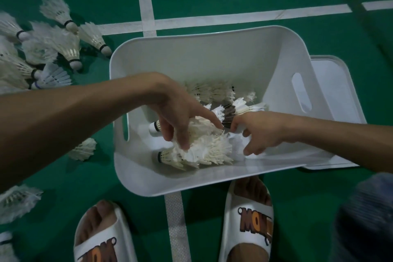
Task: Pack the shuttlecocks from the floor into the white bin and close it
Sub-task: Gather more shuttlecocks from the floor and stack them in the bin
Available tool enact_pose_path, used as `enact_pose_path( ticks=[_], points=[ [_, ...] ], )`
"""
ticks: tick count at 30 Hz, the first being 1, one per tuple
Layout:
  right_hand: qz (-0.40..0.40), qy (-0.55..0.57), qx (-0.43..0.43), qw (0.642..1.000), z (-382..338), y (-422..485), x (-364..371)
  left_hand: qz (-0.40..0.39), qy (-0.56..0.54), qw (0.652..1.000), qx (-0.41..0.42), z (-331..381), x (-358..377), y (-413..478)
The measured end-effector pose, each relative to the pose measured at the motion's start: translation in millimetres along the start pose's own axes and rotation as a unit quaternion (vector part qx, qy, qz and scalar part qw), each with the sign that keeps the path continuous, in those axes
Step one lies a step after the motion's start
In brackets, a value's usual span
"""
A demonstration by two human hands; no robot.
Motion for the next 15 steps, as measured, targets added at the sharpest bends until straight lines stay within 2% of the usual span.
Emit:
enact_pose_path(
  ticks=[3, 5, 7, 8, 11, 15],
  points=[
    [0.009, -0.023, 0.009, 1.000, -2, -16, -17, 0.003, -0.078, 0.997, 0.012, -1, 3, -5],
    [0.087, -0.042, -0.015, 0.995, -5, -26, -28, 0.016, -0.102, 0.995, 0.005, -2, 6, -2],
    [0.165, 0.028, -0.070, 0.983, -10, -35, -35, 0.026, -0.113, 0.993, -0.009, -3, 8, 4],
    [0.179, 0.081, -0.102, 0.975, -14, -40, -36, 0.034, -0.121, 0.992, -0.014, -4, 8, 6],
    [0.154, 0.154, -0.180, 0.959, -27, -51, -30, 0.059, -0.151, 0.987, -0.004, -4, 8, 10],
    [0.176, 0.099, -0.205, 0.958, -36, -46, -17, 0.055, -0.209, 0.976, 0.010, -3, 8, 9]
  ],
)
Point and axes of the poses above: each hand's wrist, its own y-axis towards the middle knuckle, its own x-axis out of the palm, z = x × y, the point moved 1 cm from there along y, towards the middle knuckle, and after that the axes turned 4 degrees about z, right-handed, at the moved point
